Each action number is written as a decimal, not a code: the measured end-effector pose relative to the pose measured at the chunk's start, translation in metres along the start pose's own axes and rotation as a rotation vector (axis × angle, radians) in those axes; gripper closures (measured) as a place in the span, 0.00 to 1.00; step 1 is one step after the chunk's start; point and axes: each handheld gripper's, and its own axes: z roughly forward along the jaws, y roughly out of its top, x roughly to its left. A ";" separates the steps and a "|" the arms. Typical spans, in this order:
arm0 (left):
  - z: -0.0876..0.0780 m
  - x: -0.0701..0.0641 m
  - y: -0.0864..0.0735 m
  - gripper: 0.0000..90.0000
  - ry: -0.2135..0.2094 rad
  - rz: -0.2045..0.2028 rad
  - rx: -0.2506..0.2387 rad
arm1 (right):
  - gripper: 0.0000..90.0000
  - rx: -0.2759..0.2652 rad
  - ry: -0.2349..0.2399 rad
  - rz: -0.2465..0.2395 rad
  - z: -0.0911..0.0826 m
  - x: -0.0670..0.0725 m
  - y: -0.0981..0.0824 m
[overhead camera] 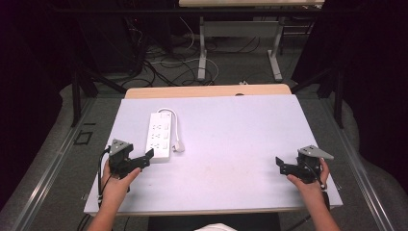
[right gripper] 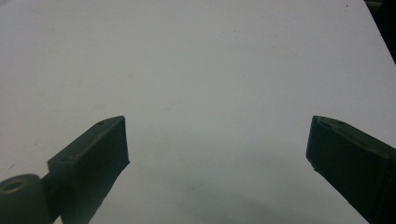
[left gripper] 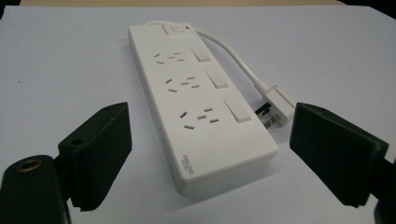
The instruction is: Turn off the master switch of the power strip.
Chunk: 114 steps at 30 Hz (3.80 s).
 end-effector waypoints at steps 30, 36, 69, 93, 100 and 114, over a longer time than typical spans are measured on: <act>0.023 -0.016 0.070 0.34 -0.030 0.034 -0.007 | 0.06 -0.001 0.007 0.006 -0.002 0.000 0.000; 0.030 -0.017 0.080 0.38 -0.036 0.001 0.007 | 0.06 -0.003 0.004 0.003 -0.002 0.000 0.000; 0.074 -0.031 0.127 0.42 0.017 -0.012 0.108 | 0.06 0.002 0.005 0.020 0.002 0.002 -0.002; 0.105 -0.035 0.149 0.61 0.082 -0.003 0.146 | 0.06 0.022 0.014 0.011 0.001 0.001 -0.002; 0.115 -0.035 0.150 0.68 0.104 0.003 0.154 | 0.06 0.008 0.018 0.015 0.002 0.000 -0.002; 0.129 -0.029 0.145 0.85 0.109 0.006 0.220 | 0.06 0.008 0.017 0.013 0.002 0.000 -0.002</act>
